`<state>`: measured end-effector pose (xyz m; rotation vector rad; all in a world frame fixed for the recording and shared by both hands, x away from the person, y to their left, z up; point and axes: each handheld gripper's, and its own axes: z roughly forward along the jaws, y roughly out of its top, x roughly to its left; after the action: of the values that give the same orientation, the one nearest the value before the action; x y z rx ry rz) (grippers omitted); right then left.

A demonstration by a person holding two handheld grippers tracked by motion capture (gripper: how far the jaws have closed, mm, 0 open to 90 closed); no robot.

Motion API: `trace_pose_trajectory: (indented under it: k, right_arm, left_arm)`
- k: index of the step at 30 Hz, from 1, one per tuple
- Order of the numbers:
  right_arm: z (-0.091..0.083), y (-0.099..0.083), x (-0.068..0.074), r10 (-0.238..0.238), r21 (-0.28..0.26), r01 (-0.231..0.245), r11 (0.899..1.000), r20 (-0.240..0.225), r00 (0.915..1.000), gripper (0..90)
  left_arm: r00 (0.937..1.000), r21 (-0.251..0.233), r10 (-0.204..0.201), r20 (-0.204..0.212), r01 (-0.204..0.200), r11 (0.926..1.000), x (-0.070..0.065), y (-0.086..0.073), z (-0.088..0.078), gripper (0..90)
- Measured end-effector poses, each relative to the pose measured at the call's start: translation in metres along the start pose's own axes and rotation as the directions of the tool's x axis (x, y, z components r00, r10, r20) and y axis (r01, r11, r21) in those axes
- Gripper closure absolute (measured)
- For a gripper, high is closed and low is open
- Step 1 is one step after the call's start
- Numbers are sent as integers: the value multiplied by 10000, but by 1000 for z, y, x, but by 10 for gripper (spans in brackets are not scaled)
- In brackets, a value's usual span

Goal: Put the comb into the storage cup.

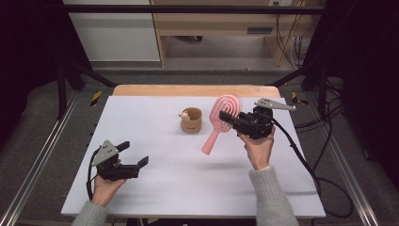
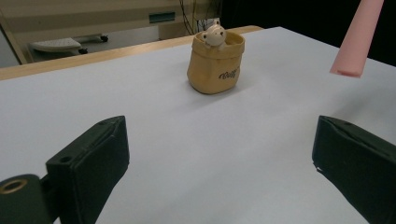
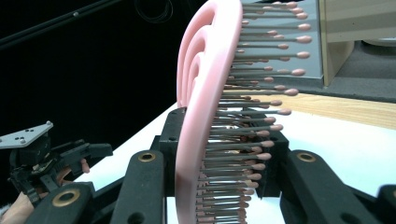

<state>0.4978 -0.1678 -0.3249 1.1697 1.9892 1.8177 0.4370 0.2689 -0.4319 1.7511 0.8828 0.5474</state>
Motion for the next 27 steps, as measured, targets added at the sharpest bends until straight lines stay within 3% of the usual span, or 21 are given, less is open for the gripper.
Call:
trace_pose_trajectory:
  k: [27]
  right_arm:
    - [12, 24, -1, -367, -164, 379, 9991, 654, 9972, 635]
  left_arm:
    - [9999, 341, -113, -113, 117, 9993, 8, -16, -4, 39]
